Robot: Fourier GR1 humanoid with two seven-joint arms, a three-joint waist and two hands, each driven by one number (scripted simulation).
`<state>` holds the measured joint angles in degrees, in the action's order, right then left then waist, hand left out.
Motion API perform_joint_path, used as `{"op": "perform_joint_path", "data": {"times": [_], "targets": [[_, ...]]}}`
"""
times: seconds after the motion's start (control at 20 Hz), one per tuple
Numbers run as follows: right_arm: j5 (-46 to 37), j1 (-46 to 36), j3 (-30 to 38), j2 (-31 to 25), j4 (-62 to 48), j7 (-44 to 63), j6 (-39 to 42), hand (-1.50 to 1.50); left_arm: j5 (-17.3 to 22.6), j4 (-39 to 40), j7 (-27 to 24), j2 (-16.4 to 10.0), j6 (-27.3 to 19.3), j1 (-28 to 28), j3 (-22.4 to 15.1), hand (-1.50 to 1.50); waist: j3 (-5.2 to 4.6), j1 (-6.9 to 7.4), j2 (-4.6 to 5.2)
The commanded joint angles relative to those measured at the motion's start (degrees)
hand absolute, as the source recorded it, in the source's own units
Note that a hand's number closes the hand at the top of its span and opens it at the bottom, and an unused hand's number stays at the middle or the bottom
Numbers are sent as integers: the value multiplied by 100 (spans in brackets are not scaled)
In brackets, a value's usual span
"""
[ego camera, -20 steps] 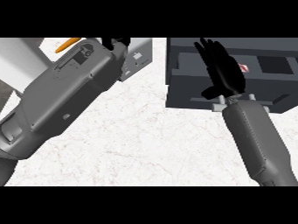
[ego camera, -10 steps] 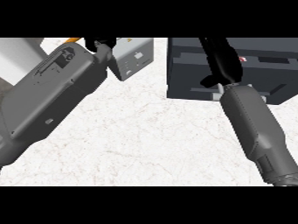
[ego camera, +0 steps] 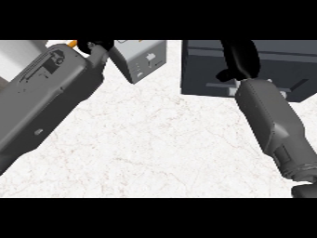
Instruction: Pick up the can, place it into the drawer and close the drawer
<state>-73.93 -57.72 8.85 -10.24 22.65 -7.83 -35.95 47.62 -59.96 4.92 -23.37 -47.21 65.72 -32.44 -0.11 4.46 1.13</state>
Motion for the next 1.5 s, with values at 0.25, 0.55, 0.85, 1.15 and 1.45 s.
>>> {"op": "perform_joint_path", "data": {"times": [0.25,0.55,0.85,1.15,1.45], "targets": [[-75,-833,199,-231,-774,176,-260,-150,-90,-356,311,-271,51,-62,109,-150,25,115,57],[-96,-1165,263,-409,-1006,314,-109,-150,-175,-700,344,-354,27,-208,78,-150,24,215,78],[703,-1345,893,-224,-1130,-716,597,-150,-217,-862,389,-419,105,-337,45,-150,42,259,114],[2027,-1461,2127,41,-1077,-1274,1218,-150,-267,-947,378,-349,-38,-495,6,-150,52,167,69],[2420,-1449,2537,-219,-1156,-1620,1631,-150,-319,-1339,524,-541,-114,-706,-7,-150,30,202,43]]}}
